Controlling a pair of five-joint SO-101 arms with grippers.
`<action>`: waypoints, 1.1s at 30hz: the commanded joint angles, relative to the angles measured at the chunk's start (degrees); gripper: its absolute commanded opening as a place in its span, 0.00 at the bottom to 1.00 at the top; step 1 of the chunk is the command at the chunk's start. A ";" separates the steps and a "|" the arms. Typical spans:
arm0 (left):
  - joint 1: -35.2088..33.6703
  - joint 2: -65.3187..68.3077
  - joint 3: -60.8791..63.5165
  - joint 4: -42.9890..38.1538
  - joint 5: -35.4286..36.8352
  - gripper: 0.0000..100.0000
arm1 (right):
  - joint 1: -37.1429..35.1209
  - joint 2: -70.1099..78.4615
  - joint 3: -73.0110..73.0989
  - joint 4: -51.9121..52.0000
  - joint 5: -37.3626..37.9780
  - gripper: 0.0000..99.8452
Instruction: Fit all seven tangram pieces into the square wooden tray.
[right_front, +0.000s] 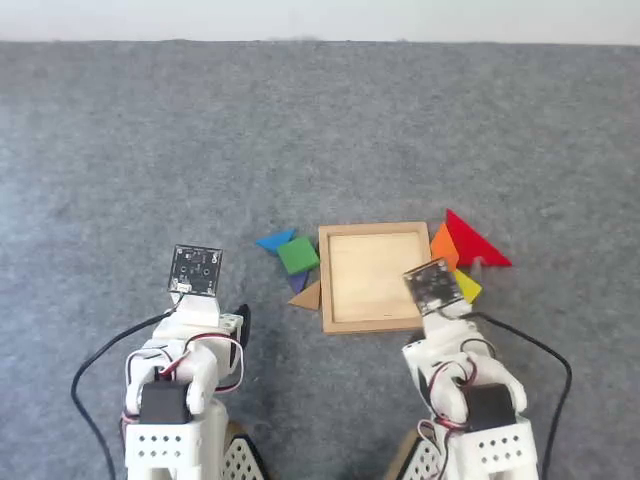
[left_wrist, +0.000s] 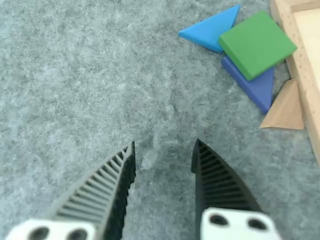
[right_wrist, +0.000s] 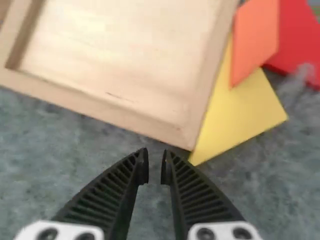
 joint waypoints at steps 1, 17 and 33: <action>-0.18 -0.62 -0.66 0.09 0.53 0.18 | -1.45 -1.10 0.97 0.48 0.09 0.06; -0.18 -0.62 -0.66 0.09 0.53 0.18 | 40.48 -0.75 -10.02 -18.15 20.57 0.06; -0.18 -0.62 -0.66 0.09 0.53 0.18 | 24.04 52.26 -53.45 -5.14 13.80 0.06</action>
